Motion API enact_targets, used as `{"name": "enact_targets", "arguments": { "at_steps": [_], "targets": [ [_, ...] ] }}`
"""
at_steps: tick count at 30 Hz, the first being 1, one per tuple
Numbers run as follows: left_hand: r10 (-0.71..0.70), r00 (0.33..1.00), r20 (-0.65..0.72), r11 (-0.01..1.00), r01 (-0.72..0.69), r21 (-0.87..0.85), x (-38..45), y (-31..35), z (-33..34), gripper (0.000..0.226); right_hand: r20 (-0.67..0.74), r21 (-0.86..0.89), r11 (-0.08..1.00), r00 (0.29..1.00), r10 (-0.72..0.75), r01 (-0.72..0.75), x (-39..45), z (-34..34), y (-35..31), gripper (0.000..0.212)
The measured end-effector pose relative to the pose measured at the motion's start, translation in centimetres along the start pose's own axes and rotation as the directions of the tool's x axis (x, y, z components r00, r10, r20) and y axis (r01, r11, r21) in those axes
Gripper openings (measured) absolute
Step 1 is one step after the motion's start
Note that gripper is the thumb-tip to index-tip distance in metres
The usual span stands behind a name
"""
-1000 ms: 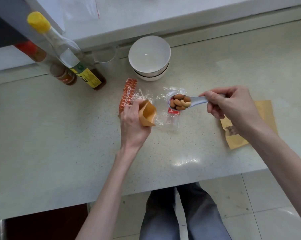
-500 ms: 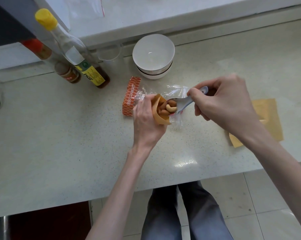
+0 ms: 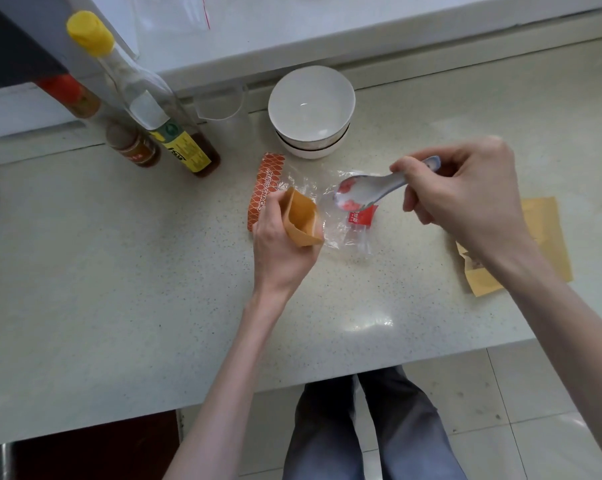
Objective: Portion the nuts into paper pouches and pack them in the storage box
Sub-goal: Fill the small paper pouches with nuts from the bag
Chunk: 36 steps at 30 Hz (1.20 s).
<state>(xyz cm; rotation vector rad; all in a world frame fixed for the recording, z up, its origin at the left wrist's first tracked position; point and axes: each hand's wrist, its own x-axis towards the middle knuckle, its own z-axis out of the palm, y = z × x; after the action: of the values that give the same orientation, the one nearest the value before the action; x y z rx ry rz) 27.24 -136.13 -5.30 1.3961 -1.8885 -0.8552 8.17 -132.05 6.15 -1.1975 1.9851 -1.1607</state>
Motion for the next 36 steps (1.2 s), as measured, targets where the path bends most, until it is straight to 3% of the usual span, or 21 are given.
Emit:
{"name": "enact_targets", "arguments": {
  "at_steps": [7,13,19,24,26,28,32,36],
  "targets": [
    [-0.291,0.956,-0.020,0.956,0.290,-0.048,2.3,-3.9,-3.6,0.039,-0.138,-0.134,0.970,0.973,0.186,-0.204,0.7,-0.6,7.6,0.018],
    [-0.473,0.877,0.083,0.881,0.473,0.029,4.2,-4.9,-3.9,0.044,-0.060,-0.158,0.963,0.975,0.212,-0.219,0.5,0.5,9.7,0.017],
    [-0.487,0.859,0.158,0.872,0.487,0.045,4.9,-3.8,-2.4,0.038,0.067,0.030,0.963,0.961,0.267,-0.269,1.2,3.0,8.5,0.019],
    [-0.567,0.789,0.238,0.784,0.605,-0.139,4.7,-3.3,-2.7,0.030,0.048,0.141,0.980,0.990,0.135,-0.141,1.6,2.2,6.6,0.020],
    [-0.600,0.744,0.294,0.702,0.666,-0.252,4.6,-3.1,-2.9,0.011,0.059,0.104,0.990,0.994,0.087,-0.093,1.8,1.5,5.9,0.019],
    [-0.613,0.718,0.330,0.666,0.694,-0.274,4.3,-2.8,-2.8,0.011,0.134,0.050,0.995,0.988,0.083,-0.090,1.8,1.2,5.4,0.021],
    [-0.536,0.772,0.342,0.725,0.628,-0.283,3.8,-2.3,-2.3,0.019,0.186,-0.074,0.994,0.979,0.087,-0.074,1.9,1.8,5.3,0.036],
    [-0.495,0.798,0.344,0.777,0.584,-0.236,3.6,-2.3,-1.6,0.020,0.216,-0.173,0.985,0.975,0.060,-0.022,2.0,3.4,6.4,0.029]
  ]
}}
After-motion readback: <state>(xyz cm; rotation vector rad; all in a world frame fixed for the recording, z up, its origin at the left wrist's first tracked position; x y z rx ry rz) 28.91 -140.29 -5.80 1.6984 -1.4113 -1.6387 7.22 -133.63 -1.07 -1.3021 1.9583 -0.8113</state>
